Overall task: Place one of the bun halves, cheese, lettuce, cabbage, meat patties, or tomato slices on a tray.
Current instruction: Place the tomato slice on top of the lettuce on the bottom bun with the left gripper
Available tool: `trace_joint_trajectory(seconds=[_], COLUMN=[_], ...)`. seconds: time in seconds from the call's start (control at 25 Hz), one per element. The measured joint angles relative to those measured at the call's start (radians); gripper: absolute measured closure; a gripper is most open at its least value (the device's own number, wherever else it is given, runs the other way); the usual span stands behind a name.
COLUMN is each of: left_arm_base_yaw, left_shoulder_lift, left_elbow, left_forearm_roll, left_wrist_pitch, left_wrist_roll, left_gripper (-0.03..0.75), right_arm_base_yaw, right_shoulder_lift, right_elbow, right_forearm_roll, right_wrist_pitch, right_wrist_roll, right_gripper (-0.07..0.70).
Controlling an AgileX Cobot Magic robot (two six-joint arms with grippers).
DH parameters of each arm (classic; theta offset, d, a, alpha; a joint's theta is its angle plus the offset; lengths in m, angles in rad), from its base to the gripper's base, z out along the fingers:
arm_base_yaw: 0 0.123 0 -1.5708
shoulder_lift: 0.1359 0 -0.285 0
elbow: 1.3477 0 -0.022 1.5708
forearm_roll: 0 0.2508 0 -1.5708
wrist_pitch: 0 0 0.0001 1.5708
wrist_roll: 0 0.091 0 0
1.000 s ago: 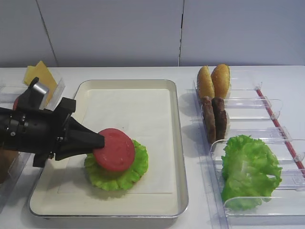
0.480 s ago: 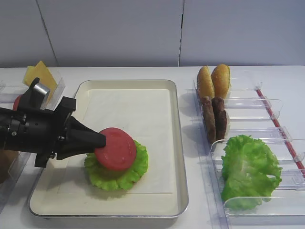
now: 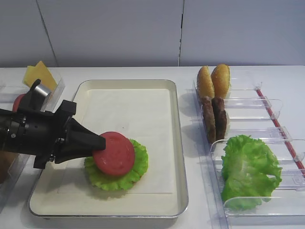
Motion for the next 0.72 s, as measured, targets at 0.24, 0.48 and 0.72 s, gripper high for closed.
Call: trace_joint_trajectory(seconds=[0.24,0.48,0.72], left_arm_base_yaw=[0.0,0.0,0.0], left_shoulder_lift=[0.0,0.0,0.0], left_elbow=[-0.003,-0.039,-0.12], left_forearm_roll=[0.0,0.004,0.199], left_wrist_pitch=[0.0,0.0,0.0], left_wrist_roll=[0.002,-0.002,-0.146], left_gripper=[0.256,0.162,0.157], right_arm_base_yaw=[0.0,0.0,0.0], right_shoulder_lift=[0.0,0.0,0.0], right_elbow=[0.0,0.0,0.0], right_forearm_roll=[0.0,0.0,0.0], right_wrist_pitch=[0.0,0.0,0.0], right_wrist_roll=[0.0,0.0,0.0], right_gripper=[0.089,0.089,0.089])
